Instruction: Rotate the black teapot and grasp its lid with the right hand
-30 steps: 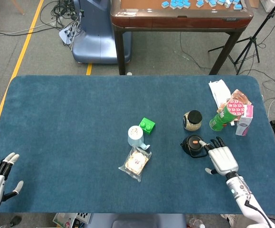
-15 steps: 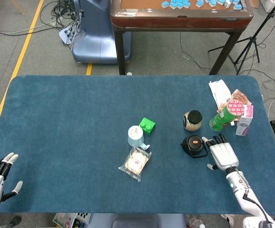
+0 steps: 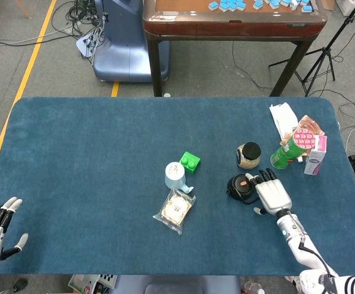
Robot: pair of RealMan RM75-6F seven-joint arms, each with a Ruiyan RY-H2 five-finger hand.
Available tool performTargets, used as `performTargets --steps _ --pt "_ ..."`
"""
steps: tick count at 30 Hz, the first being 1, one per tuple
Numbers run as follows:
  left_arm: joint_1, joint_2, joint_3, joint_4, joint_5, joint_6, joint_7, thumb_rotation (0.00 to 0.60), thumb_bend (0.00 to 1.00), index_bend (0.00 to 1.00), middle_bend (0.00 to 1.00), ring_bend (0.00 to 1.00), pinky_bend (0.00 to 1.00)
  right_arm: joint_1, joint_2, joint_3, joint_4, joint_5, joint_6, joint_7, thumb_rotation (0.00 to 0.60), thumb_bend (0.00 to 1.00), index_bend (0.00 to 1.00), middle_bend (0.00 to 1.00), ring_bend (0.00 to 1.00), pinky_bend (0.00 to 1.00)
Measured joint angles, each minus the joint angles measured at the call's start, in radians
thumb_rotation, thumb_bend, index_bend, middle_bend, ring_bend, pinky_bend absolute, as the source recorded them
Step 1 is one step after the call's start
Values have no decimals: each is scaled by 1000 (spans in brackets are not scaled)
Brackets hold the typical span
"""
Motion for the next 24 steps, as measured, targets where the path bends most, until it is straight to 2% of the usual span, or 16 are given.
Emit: performTargets --steps 8,12,15,19,24 --pt "4 0 -1 8 -5 1 -11 600 293 111 75 105 8 -15 48 -14 -70 -11 46 -17 592 0 109 241 85 41" --pt "2 -2 0 8 -1 -1 -8 600 293 111 75 105 8 -32 85 -26 -120 -55 94 -13 593 2 110 241 86 41" --pt "1 -3 2 5 3 -2 -4 600 293 111 75 105 8 -41 100 -35 -145 -109 110 18 592 37 170 243 90 41" --pt "3 0 1 2 3 3 -4 600 293 111 75 105 8 -49 107 -55 -162 -198 123 62 595 58 234 292 144 41" --pt "6 3 1 2 3 8 -9 600 293 111 75 105 8 -49 94 -59 -160 -212 125 65 600 64 280 346 195 41"
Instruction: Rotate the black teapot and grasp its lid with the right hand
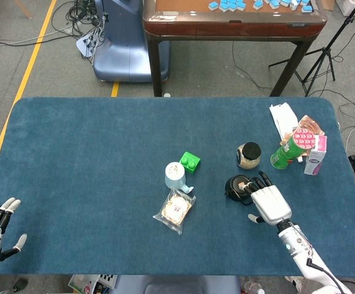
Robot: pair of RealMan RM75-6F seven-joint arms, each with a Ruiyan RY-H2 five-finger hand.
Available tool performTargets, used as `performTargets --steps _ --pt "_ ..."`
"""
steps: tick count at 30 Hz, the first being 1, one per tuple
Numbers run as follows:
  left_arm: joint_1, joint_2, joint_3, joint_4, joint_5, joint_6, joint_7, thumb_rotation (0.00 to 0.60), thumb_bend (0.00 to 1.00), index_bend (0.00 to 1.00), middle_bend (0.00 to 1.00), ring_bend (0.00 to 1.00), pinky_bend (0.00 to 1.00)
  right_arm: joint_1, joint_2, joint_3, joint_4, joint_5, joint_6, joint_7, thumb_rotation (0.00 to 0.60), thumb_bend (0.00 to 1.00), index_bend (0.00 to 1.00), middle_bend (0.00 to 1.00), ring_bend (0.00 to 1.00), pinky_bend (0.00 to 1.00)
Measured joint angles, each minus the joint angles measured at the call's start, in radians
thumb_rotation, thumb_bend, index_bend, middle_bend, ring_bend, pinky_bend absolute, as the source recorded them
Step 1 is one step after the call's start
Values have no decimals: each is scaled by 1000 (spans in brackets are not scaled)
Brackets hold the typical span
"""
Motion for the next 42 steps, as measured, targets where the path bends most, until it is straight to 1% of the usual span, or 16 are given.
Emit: performTargets --steps 7,13,36,42 --pt "0 -2 1 4 1 -1 -4 600 293 111 75 105 8 0 -5 1 2 12 -10 -18 599 64 322 393 249 41" --pt "1 -4 1 9 1 -2 -9 600 293 111 75 105 8 0 -12 -5 5 22 -23 -34 599 64 366 417 272 41" --pt "1 -7 0 15 0 -4 -13 600 293 111 75 105 8 3 -23 -18 22 58 -60 -61 600 65 390 438 286 41" --pt "1 -8 0 16 -2 -6 -13 600 293 111 75 105 8 5 -31 -12 36 59 -62 -45 600 66 393 439 287 41"
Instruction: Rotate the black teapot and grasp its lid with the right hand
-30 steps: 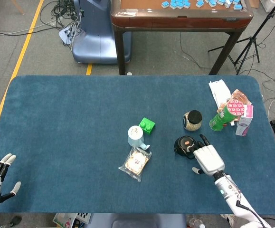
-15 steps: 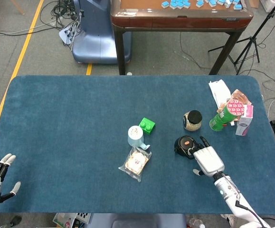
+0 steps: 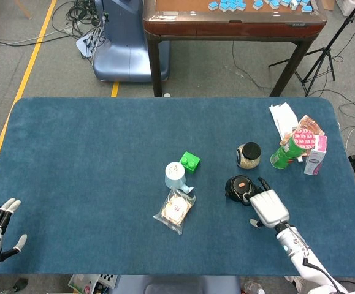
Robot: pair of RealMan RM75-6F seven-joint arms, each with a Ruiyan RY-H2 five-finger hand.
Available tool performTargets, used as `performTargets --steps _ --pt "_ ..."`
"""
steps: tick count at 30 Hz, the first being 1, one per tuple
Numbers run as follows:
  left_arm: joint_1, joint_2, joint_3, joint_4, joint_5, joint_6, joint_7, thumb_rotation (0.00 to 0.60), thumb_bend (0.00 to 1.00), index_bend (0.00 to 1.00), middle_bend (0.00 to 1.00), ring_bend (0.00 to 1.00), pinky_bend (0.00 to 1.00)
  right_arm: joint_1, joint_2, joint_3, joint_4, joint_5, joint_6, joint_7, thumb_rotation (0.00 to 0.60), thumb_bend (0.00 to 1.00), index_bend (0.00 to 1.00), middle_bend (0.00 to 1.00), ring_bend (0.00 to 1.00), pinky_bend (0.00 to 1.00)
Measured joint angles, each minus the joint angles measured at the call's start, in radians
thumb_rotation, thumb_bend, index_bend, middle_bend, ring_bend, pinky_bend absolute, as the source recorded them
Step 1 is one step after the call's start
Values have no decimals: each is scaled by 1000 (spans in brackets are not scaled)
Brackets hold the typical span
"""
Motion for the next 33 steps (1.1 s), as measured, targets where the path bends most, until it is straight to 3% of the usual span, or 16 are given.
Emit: performTargets --steps 33 --pt "1 -1 -1 3 -7 -6 -1 600 293 111 75 104 8 16 -18 -22 25 47 -53 -35 599 69 437 477 325 41"
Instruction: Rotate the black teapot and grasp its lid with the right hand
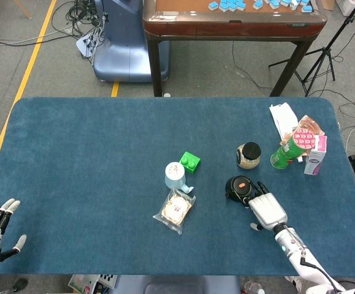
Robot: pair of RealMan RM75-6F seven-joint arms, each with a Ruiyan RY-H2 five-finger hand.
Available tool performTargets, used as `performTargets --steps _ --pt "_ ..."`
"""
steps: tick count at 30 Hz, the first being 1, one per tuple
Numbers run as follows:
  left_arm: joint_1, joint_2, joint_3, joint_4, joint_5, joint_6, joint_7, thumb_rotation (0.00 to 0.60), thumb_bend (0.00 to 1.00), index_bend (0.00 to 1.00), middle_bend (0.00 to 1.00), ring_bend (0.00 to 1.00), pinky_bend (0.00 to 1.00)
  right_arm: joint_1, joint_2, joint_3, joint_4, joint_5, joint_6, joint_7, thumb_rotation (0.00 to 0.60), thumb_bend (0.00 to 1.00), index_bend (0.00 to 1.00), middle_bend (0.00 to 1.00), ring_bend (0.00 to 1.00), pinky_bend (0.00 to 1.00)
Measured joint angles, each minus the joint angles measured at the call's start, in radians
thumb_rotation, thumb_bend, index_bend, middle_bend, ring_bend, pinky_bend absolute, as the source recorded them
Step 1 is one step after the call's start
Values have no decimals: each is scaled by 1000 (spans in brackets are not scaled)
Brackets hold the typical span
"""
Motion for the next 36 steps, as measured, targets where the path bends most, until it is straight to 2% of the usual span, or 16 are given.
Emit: performTargets --steps 4,11,20,26,36 --pt "-1 -1 1 2 0 -3 0 600 293 111 75 105 8 2 -3 -1 5 4 -2 -4 600 70 494 520 360 41" --pt "0 1 -1 0 -2 -1 1 600 293 111 75 105 8 15 -17 20 21 8 -3 10 600 70 719 708 580 41" --pt "-1 2 -1 -2 -6 -7 -1 600 293 111 75 105 8 34 -28 53 41 6 -4 49 600 70 871 875 754 41" --pt "-5 2 -2 -5 -8 -15 -3 600 293 111 75 105 8 43 -30 74 66 5 -5 106 600 63 962 952 824 41" --pt "-7 9 -1 -24 -4 -14 14 600 292 111 75 105 8 62 -28 99 104 0 -24 179 600 4 987 976 843 61"
